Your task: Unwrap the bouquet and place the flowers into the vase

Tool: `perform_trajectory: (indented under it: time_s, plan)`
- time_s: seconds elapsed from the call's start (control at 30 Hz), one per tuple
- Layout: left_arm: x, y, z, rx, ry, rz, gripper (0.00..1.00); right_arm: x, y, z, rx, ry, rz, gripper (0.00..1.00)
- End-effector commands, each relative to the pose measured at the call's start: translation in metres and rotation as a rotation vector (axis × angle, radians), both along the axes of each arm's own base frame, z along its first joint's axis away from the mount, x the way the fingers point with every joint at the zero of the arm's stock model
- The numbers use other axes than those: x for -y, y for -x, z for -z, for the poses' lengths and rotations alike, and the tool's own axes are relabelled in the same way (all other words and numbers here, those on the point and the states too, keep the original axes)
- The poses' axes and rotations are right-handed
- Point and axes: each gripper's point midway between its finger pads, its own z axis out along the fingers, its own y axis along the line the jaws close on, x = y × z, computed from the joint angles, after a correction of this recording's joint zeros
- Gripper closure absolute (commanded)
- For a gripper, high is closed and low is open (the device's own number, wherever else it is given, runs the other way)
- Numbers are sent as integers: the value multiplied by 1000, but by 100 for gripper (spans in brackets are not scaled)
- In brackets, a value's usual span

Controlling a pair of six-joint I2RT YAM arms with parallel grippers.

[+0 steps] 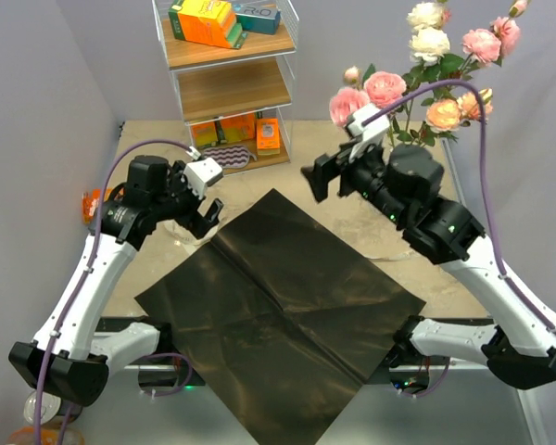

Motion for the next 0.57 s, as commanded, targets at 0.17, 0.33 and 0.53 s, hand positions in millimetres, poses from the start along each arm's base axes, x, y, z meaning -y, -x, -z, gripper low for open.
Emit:
perform_trajectory:
  time_s: [0.17,0.33,0.53]
  plan:
    - [-2,4,-1,2,19,-20,1,-8,49,30,-181,-197,-71,1]
    - [-3,6,4,-2,17,-19,1,12,56,51,-197,-192,-21,1]
    - [-1,9,13,-19,28,-14,1,12,54,99,-289,-125,14,1]
